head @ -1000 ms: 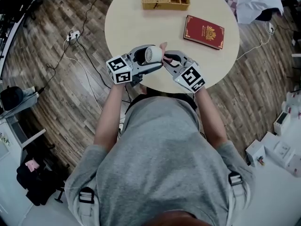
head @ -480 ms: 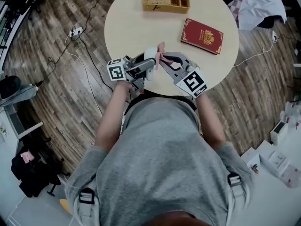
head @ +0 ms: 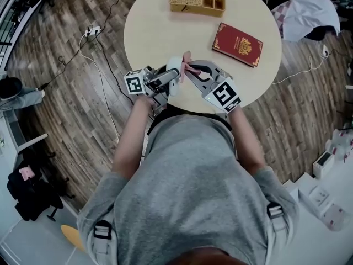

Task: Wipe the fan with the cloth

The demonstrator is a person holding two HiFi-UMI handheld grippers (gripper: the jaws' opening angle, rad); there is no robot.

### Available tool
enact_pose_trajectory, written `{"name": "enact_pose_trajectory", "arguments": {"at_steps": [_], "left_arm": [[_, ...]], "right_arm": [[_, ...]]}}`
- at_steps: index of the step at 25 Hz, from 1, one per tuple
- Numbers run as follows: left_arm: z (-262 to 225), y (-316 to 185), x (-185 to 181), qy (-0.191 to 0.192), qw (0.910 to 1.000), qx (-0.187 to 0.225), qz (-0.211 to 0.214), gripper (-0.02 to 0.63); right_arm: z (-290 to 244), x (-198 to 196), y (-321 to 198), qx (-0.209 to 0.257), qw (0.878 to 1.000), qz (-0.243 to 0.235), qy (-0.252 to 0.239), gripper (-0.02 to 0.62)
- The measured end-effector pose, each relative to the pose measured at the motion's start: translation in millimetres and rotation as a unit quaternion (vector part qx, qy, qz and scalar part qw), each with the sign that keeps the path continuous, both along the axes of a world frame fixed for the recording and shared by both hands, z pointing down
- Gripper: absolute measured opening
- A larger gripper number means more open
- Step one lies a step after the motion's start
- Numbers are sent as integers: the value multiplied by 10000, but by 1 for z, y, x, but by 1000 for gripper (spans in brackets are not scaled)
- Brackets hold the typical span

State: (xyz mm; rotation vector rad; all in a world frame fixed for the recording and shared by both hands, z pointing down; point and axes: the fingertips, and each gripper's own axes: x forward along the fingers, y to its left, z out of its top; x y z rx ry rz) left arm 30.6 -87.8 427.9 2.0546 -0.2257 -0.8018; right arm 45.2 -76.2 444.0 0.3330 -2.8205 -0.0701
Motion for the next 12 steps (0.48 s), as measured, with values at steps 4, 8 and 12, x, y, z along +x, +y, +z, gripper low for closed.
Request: {"name": "enact_pose_trajectory", "arguments": {"at_steps": [4,8,12], "left_arm": [[0,-4,-1,107,9996,-11,-264,374],[0,-8,4,128,9993,14,-358,374],[3,-8,10,129,9992,-32,-369,374]], "right_arm": [[0,1,13,-57,9995,-314,-18,40],[-8,7,20,-99,9986,-489,-169,40],[-18,13,17,-84,9980,-530,-325,40]]}}
